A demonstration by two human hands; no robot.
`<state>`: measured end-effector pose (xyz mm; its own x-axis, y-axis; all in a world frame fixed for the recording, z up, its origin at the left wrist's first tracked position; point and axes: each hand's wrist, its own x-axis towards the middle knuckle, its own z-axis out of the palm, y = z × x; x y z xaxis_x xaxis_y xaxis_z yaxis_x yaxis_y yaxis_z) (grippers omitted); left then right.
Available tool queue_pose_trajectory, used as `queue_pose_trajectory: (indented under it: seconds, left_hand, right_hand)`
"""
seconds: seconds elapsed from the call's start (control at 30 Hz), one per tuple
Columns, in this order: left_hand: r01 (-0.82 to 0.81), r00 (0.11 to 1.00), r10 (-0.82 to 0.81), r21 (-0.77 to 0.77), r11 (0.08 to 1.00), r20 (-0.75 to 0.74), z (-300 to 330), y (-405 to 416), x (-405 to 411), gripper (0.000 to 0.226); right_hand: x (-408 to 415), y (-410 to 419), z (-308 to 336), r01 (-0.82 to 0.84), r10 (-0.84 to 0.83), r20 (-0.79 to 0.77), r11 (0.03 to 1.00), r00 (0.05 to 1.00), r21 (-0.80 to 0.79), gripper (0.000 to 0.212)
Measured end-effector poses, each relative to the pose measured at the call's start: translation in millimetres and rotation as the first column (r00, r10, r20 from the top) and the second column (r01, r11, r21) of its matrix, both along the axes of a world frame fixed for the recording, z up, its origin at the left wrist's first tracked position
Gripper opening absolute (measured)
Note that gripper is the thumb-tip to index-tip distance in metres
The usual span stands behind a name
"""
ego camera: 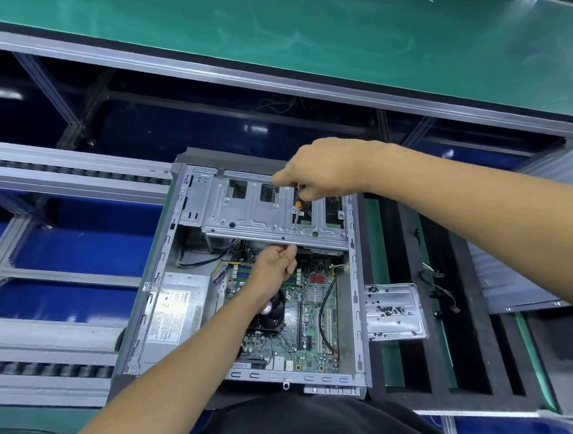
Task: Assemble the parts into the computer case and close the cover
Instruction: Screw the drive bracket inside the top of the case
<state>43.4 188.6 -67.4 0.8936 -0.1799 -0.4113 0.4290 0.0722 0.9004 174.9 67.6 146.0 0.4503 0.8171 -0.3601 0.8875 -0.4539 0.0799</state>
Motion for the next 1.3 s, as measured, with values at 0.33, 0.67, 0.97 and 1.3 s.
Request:
queue_pose_trajectory:
  seconds: [0.33,0.67,0.97,1.3]
  left_hand:
    - [-0.003,1.0,0.003,-0.012,1.0,0.007,7,-1,-1,0.042]
    - [0.009,0.999,-0.01,0.037,0.999,0.035,17,0,-5,0.043]
    - [0.004,1.0,-0.004,0.019,1.0,0.012,28,-1,-8,0.041]
    - [-0.171,0.967,0.137,-0.146,0.974,-0.217,54,8,-28,0.029]
  right_hand:
    - [-14,12,3,0.288,-0.288,0.007,0.957,0.958,-0.037,0.024]
    - [-22,10,10,0.228,-0.229,-0.011,0.973,0.973,-0.027,0.01]
    - [-41,17,10,0.425,-0.425,-0.005,0.905,0.905,0.025,0.026]
    - [-61,-25,20,0.563,-0.602,-0.051,0.708,0.797,0.427,0.019]
